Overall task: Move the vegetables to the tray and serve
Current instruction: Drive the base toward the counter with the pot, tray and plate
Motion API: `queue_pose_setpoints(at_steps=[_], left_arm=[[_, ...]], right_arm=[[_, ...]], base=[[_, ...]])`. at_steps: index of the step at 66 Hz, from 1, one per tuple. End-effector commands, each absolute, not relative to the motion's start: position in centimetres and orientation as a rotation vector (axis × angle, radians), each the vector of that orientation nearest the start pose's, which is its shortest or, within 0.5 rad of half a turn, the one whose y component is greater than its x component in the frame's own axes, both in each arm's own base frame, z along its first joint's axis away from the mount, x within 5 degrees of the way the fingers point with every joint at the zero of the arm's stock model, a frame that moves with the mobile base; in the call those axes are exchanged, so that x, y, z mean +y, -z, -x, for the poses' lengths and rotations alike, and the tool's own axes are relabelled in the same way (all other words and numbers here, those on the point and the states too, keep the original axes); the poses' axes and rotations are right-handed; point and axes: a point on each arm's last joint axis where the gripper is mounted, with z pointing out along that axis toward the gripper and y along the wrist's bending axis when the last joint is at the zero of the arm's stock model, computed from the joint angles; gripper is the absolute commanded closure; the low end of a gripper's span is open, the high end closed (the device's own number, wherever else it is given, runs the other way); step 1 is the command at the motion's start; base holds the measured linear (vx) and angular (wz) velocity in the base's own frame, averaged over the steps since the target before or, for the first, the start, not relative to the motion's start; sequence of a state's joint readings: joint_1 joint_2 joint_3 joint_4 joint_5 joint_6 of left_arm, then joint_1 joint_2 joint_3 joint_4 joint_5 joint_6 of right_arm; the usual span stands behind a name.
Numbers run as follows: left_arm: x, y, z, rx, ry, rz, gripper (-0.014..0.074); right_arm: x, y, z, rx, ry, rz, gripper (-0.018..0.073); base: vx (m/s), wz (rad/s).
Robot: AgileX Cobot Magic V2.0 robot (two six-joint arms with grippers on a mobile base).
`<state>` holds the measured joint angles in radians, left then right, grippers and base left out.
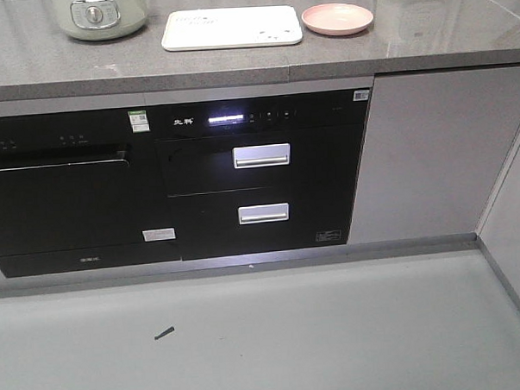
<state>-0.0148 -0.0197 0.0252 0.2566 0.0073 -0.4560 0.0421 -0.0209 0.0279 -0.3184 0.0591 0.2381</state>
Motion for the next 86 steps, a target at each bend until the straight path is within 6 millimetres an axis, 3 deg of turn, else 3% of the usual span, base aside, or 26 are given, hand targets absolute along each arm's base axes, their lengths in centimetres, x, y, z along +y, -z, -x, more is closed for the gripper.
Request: queue_pose_setpoints(at_steps=[1,86], left_arm=[[-0.25,-20.48,-5.56,1.437,0.193,0.120,0.0602],[-0.25,-20.48,-5.56,1.437,0.193,0.120,0.0602]], right_arm=[[0.23,-20.00,-5.66,1.500,0.039,0.095,0.0568],[0.23,-20.00,-5.66,1.500,0.039,0.095,0.0568]], base=[[0.09,-0.03],[0.11,0.02]])
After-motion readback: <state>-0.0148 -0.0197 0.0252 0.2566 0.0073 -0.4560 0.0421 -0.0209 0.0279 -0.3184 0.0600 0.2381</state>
